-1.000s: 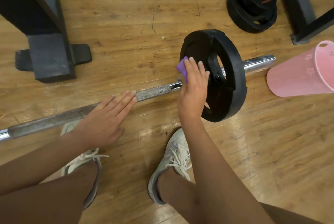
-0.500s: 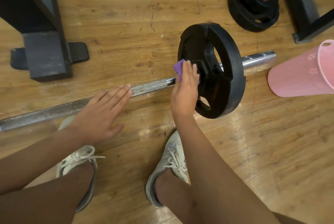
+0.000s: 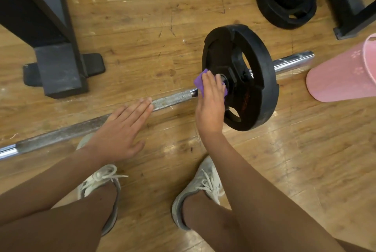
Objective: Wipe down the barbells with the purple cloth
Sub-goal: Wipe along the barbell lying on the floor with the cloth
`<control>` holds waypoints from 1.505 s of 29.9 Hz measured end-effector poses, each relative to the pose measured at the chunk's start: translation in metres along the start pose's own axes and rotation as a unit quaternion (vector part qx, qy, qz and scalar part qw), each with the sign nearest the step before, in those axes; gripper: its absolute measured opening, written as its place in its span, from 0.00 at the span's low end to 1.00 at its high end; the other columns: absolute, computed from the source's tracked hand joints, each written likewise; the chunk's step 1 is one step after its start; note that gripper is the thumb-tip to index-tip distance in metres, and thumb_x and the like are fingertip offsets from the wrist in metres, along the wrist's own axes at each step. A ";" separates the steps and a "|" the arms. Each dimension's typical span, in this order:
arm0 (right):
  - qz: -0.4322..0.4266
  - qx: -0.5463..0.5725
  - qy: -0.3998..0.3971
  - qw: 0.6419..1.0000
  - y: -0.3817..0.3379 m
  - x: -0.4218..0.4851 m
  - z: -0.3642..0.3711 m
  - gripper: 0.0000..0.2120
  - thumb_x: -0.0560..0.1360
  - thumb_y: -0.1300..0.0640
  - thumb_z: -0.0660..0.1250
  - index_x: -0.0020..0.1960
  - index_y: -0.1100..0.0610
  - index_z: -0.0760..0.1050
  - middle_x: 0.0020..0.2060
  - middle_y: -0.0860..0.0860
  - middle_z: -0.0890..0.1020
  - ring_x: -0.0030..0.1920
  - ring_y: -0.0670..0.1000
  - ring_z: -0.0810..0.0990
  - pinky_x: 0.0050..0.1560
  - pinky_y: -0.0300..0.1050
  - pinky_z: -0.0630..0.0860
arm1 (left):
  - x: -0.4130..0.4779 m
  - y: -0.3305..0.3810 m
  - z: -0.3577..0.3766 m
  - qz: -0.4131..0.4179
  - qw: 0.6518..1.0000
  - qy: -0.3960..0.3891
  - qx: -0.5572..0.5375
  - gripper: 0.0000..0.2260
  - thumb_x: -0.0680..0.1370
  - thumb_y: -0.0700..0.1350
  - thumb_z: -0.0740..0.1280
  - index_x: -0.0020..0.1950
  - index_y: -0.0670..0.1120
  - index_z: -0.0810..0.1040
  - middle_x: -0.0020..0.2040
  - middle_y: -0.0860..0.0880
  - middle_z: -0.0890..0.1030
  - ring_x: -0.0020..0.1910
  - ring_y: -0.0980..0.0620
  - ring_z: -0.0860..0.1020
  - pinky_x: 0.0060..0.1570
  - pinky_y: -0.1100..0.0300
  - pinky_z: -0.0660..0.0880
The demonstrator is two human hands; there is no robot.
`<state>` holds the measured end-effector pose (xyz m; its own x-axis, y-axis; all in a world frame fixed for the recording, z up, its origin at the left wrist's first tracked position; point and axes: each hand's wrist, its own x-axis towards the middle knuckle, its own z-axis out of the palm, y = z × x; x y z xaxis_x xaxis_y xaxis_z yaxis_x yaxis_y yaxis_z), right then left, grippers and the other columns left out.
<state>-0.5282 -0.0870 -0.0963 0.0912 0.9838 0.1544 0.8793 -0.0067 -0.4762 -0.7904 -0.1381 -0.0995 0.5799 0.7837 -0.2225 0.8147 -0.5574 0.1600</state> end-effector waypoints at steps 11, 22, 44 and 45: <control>-0.235 -0.056 -0.292 0.925 -0.001 0.020 -0.031 0.30 0.81 0.69 0.59 0.81 0.57 0.58 0.80 0.53 0.60 0.81 0.52 0.53 0.77 0.41 0.41 | -0.001 0.006 0.000 -0.014 1.000 0.004 0.003 0.41 0.75 0.59 0.58 0.83 0.42 0.51 0.83 0.45 0.50 0.81 0.46 0.52 0.76 0.48 0.50; -0.234 -0.014 -0.239 0.942 -0.021 0.030 -0.087 0.27 0.83 0.65 0.60 0.80 0.57 0.60 0.79 0.53 0.63 0.81 0.53 0.55 0.78 0.46 0.50 | 0.038 0.048 -0.011 -0.110 0.985 0.077 -0.111 0.32 0.81 0.57 0.52 0.83 0.44 0.52 0.83 0.48 0.53 0.82 0.51 0.49 0.77 0.42 0.56; -0.236 -0.044 0.111 0.965 0.065 0.071 -0.210 0.25 0.75 0.73 0.62 0.72 0.64 0.72 0.68 0.60 0.75 0.69 0.62 0.72 0.73 0.54 0.68 | 0.152 0.111 -0.111 -0.040 0.974 0.217 -0.056 0.23 0.83 0.50 0.59 0.77 0.45 0.67 0.78 0.44 0.66 0.79 0.45 0.61 0.71 0.42 0.66; -0.218 -0.040 0.120 0.968 0.075 0.074 -0.210 0.25 0.75 0.74 0.63 0.72 0.65 0.72 0.68 0.60 0.75 0.69 0.62 0.72 0.73 0.55 0.68 | 0.155 0.112 -0.102 -0.043 0.977 0.202 -0.054 0.23 0.83 0.50 0.58 0.77 0.44 0.67 0.78 0.44 0.66 0.79 0.45 0.61 0.71 0.42 0.67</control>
<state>-0.3574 -0.0520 0.0608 -0.1996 0.8258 0.5275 0.8908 0.3772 -0.2535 -0.6096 -0.0505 -0.0179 0.4440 0.8827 0.1538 0.8427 -0.4697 0.2631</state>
